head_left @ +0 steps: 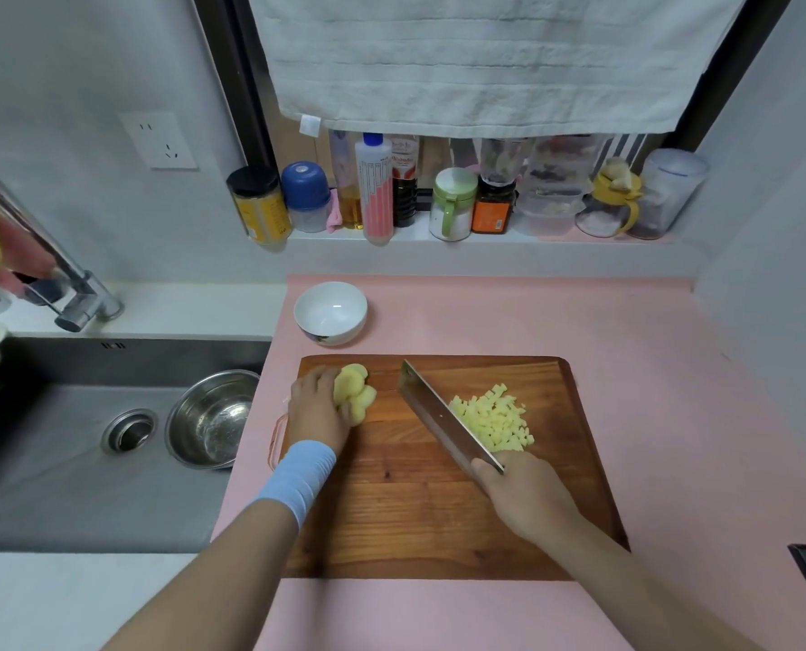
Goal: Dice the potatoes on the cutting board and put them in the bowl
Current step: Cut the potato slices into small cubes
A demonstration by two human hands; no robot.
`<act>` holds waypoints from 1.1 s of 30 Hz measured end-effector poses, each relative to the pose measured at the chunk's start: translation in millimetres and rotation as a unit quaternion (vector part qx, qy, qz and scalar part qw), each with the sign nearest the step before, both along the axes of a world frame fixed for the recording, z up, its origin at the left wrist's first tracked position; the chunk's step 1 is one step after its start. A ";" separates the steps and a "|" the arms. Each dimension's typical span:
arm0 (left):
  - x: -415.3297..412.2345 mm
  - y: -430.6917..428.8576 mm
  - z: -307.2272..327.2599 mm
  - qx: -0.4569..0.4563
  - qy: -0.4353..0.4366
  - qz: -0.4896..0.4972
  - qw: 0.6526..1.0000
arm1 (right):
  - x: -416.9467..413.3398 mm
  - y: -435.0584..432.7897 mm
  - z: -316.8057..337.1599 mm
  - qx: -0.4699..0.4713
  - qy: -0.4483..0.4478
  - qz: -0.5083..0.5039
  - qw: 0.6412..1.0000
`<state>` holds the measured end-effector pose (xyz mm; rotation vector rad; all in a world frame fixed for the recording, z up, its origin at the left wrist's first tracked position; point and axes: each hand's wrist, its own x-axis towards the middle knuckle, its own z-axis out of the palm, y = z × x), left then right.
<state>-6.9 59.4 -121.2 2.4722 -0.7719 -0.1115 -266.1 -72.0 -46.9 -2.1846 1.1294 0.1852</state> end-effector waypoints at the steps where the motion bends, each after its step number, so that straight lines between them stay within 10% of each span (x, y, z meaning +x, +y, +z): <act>1: 7.6 -3.2 3.2 0.032 0.019 -0.004 0.999 | 3.9 2.1 0.3 0.004 -0.002 0.001 1.000; 24: 39.2 5.3 -3.3 0.005 0.135 -0.062 0.989 | 36.5 22.0 -7.0 0.015 0.008 -0.015 1.000; 33: 6.5 -10.8 -12.5 0.054 0.044 -0.196 0.978 | 30.8 21.5 -8.9 0.001 0.001 -0.039 0.999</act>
